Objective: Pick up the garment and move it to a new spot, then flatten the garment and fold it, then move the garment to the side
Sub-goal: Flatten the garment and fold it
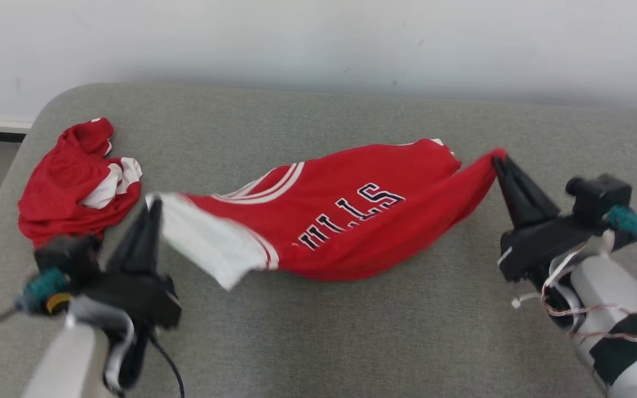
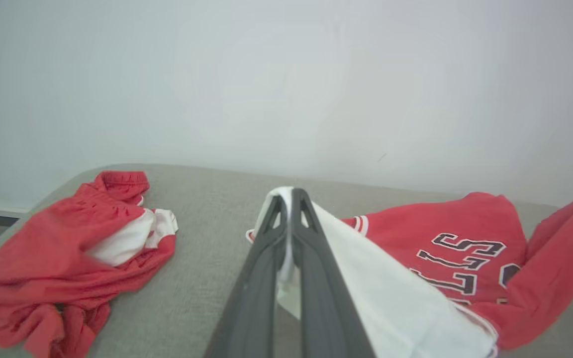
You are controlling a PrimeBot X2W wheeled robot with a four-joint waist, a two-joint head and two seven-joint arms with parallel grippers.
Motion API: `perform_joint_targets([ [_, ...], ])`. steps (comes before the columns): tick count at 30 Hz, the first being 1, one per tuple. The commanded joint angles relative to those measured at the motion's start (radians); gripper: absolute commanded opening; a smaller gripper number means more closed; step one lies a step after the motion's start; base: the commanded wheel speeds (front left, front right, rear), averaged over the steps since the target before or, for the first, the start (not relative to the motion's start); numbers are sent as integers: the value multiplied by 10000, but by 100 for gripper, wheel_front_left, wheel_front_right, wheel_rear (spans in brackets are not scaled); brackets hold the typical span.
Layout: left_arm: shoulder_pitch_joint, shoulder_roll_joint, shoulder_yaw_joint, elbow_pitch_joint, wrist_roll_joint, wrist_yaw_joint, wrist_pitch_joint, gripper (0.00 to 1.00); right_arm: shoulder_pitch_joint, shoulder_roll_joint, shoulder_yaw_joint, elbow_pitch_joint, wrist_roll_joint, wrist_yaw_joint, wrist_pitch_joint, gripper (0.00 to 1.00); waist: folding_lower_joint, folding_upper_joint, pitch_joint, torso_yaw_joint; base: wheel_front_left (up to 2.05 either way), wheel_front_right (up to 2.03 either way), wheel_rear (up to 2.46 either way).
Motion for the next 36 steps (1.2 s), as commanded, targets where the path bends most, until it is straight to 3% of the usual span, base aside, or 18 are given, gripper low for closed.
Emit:
perform_joint_targets([
  [1,-464,174,26,-265,-55,26,190,0,-247,-71,-121,-175,147,-23,-50,0,0,-1,30,-163,0,0,0],
  [6,-2542,376,27,-1104,-445,21,1187,0,-1459,-258,-524,-610,638,-23,60,0,0,-1,571,-490,0,0,0],
  [12,-5735,441,244,-901,-970,54,2253,0,-3727,-284,-1013,-823,1175,-23,825,0,0,-1,1922,-1006,0,0,0],
  [19,-9826,404,450,570,-891,366,2877,0,-6991,-411,-1672,-255,1453,-23,1760,0,0,-1,3756,-1525,0,0,0],
  [25,-13092,133,268,2259,-583,479,2698,0,-9764,-706,-1890,510,1372,-23,2228,0,0,-1,4824,-1771,0,0,0],
  [31,-15676,-166,-295,3762,-41,354,2441,0,-12102,-773,-1598,1387,1056,-23,2473,0,0,-1,5505,-1995,0,0,0],
  [36,-17028,-214,-449,4731,170,369,2183,0,-13111,-661,-1511,2142,899,-23,2415,0,0,-1,5779,-2188,0,0,0],
])
